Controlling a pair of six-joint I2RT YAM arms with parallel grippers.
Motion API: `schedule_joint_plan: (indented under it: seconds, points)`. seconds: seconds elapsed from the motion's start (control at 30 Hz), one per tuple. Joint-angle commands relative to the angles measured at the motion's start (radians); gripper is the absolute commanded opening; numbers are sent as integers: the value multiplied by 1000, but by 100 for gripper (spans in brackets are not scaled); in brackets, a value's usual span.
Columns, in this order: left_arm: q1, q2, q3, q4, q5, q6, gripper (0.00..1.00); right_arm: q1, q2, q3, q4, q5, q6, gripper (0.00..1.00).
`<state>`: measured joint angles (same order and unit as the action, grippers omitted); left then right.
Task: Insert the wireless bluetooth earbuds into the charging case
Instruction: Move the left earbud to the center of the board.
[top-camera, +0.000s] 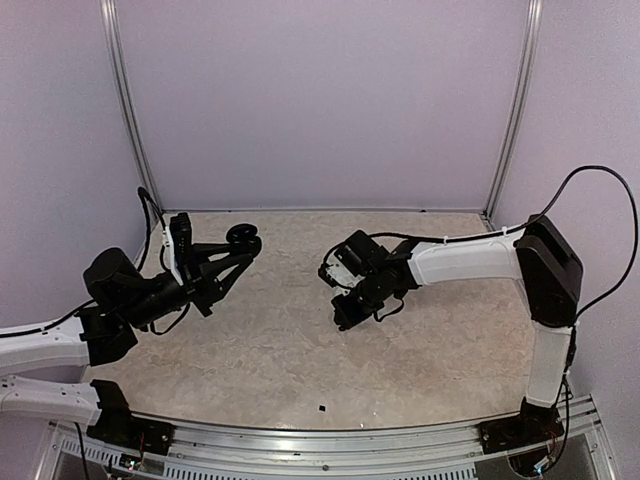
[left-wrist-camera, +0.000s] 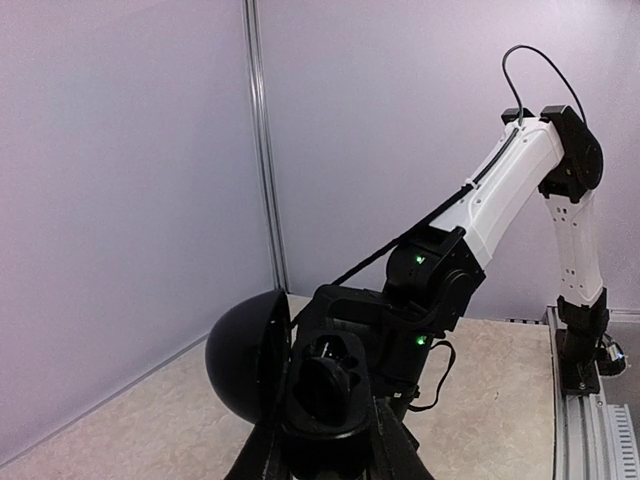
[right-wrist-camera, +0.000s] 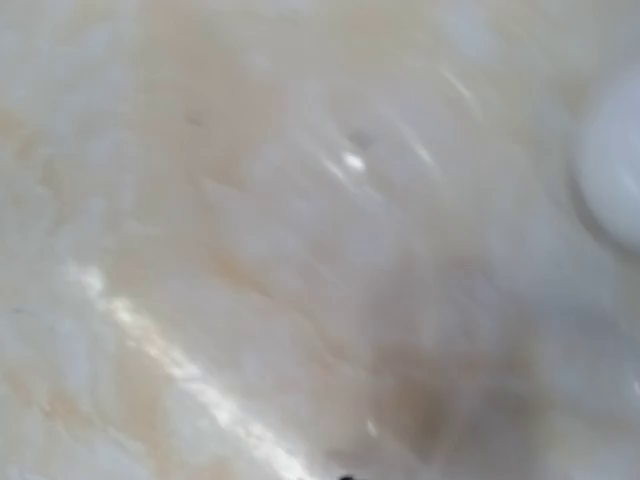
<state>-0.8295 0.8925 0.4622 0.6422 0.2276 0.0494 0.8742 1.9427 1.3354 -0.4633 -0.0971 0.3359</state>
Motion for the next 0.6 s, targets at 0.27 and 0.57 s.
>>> schedule_joint_plan:
  seconds: [0.27, 0.57]
  points:
    - [14, -15, 6, -7, -7, 3, 0, 64, 123, 87, 27, -47, -302, 0]
    - [15, -24, 4, -9, -13, 4, 0, 75, 38, 17, 150, -39, -325, 34]
